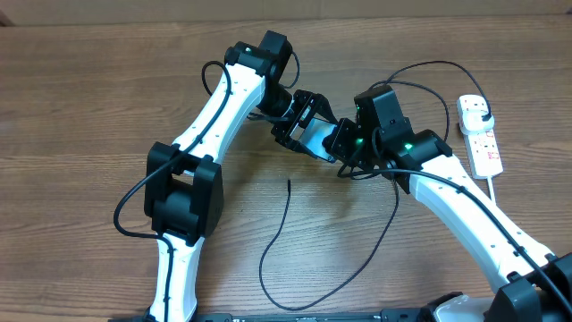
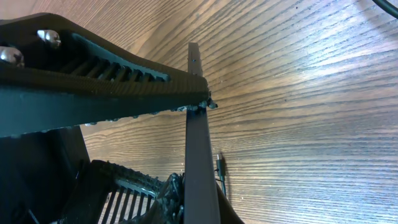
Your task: Plug charger to phone and switch on socket
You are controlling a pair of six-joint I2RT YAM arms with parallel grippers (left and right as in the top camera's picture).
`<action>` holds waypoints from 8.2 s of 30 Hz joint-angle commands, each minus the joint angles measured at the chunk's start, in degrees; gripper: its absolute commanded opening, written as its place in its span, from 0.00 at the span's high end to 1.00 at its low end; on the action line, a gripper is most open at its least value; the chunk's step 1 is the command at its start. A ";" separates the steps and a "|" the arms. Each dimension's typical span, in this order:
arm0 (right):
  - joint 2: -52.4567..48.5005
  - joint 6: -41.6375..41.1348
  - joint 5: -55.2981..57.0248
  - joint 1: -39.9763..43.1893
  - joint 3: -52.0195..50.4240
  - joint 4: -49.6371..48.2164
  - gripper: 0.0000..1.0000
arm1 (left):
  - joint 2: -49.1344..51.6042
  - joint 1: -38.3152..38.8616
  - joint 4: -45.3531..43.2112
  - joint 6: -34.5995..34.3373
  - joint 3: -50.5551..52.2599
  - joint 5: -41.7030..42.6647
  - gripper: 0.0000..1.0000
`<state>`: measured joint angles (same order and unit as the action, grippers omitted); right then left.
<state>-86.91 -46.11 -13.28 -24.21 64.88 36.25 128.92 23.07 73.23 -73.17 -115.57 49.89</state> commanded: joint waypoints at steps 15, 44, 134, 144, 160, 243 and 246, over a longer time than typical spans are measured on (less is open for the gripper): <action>-0.26 0.50 0.37 -0.15 1.09 -0.79 0.96 | 0.31 0.17 0.00 -0.52 -1.66 2.08 0.20; -0.26 -2.03 -11.45 7.93 1.20 -6.03 0.96 | 0.07 -6.38 1.46 15.72 -1.70 8.61 0.01; -0.26 -71.10 -25.42 3.96 1.20 -37.31 0.96 | -16.17 -7.65 -9.20 -5.29 -1.70 -17.53 0.25; -0.26 -71.08 -25.94 3.96 1.20 -37.57 0.96 | -16.17 -7.65 -9.20 -5.29 -1.68 -17.86 0.36; -0.26 -71.10 -27.12 3.91 1.20 -40.68 0.96 | -16.17 -7.65 -9.18 -5.25 -1.68 -18.32 0.38; -0.26 -76.67 -26.67 3.93 1.20 -42.27 0.44 | -16.17 -6.86 -16.96 -3.72 -1.68 -18.73 0.96; -0.26 -76.41 -26.69 3.93 1.20 -42.25 0.31 | -16.17 -7.04 -16.94 -3.48 -1.68 -18.75 0.96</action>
<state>-87.77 -115.92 -39.62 -19.97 64.86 -5.56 114.10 15.77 56.31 -77.78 -116.42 30.96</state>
